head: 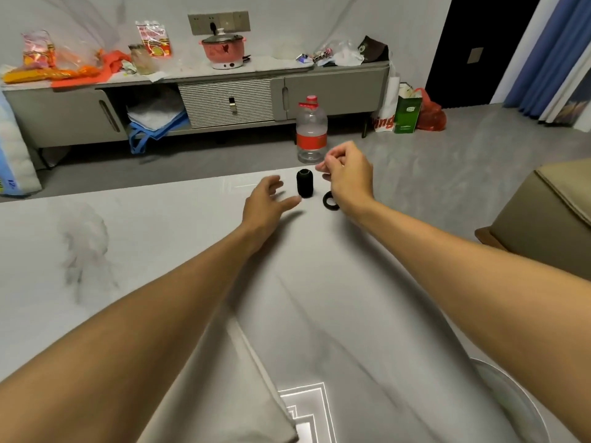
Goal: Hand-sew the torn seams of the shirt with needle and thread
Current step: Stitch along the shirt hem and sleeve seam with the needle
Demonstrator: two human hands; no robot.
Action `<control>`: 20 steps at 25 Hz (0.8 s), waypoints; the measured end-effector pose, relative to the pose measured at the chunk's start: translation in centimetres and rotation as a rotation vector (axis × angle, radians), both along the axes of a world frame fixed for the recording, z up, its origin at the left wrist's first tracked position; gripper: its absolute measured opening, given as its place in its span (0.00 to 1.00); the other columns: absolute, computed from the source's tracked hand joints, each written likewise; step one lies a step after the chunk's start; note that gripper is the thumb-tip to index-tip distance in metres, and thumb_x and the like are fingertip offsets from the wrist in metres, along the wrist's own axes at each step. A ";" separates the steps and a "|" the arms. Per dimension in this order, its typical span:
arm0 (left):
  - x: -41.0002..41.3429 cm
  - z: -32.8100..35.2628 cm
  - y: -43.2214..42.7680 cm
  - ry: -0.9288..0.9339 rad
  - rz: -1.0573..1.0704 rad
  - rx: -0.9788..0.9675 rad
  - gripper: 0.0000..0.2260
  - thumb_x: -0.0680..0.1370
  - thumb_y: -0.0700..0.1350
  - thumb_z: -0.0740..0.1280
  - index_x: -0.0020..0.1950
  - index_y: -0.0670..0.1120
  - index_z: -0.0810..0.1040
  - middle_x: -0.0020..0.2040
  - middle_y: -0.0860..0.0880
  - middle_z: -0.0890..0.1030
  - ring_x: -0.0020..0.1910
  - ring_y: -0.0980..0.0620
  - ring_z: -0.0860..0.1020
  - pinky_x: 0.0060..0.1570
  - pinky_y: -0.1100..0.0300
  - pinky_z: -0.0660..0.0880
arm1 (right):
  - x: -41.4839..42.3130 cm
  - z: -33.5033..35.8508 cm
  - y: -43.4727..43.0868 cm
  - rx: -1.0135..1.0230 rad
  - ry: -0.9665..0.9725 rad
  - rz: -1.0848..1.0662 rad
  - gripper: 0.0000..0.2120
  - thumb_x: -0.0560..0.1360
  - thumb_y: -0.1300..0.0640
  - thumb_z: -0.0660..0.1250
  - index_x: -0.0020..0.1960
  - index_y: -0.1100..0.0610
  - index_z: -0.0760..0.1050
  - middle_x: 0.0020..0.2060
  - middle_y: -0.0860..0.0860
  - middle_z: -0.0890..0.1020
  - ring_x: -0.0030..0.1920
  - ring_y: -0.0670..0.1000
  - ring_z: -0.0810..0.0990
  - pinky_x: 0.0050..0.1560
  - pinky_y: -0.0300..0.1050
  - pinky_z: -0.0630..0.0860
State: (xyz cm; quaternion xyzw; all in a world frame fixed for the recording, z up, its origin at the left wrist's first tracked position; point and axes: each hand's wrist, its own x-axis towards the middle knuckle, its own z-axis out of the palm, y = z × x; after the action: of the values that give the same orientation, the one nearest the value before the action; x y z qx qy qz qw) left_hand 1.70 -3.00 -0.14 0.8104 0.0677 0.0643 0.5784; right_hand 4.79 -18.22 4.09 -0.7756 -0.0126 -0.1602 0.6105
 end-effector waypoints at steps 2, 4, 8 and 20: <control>2.6 -0.8 -0.5 -0.048 -0.027 0.077 0.29 0.72 0.48 0.78 0.71 0.48 0.73 0.66 0.53 0.79 0.63 0.53 0.77 0.68 0.54 0.71 | 1.7 -0.7 0.7 -0.036 -0.035 0.011 0.05 0.79 0.66 0.60 0.46 0.60 0.73 0.39 0.57 0.83 0.44 0.54 0.83 0.50 0.54 0.81; 4.0 -1.4 -0.8 -0.100 -0.044 0.151 0.24 0.70 0.52 0.76 0.65 0.53 0.77 0.61 0.57 0.82 0.55 0.54 0.80 0.65 0.48 0.73 | 2.4 -1.2 1.1 -0.085 -0.062 0.039 0.05 0.80 0.65 0.59 0.48 0.62 0.73 0.40 0.57 0.83 0.44 0.54 0.83 0.50 0.54 0.81; 4.9 -1.7 -1.1 -0.132 -0.037 0.235 0.17 0.72 0.53 0.73 0.61 0.58 0.80 0.54 0.58 0.84 0.45 0.52 0.80 0.61 0.48 0.75 | 2.8 -1.7 1.1 -0.142 -0.107 0.062 0.05 0.80 0.66 0.59 0.48 0.61 0.72 0.40 0.57 0.82 0.44 0.53 0.83 0.49 0.53 0.81; 4.8 -1.6 -1.2 -0.126 -0.010 0.251 0.15 0.75 0.50 0.74 0.62 0.56 0.81 0.53 0.57 0.85 0.51 0.52 0.82 0.61 0.49 0.75 | 2.7 -1.6 0.6 -0.333 -0.182 0.134 0.06 0.78 0.68 0.61 0.46 0.61 0.74 0.41 0.54 0.79 0.46 0.54 0.81 0.49 0.53 0.81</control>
State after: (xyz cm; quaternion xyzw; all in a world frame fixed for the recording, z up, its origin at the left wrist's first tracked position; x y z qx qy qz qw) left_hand 6.55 -4.18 -1.78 0.8711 0.0188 0.1203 0.4757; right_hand 7.46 -17.62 2.52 -0.8456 -0.1455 -0.1844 0.4794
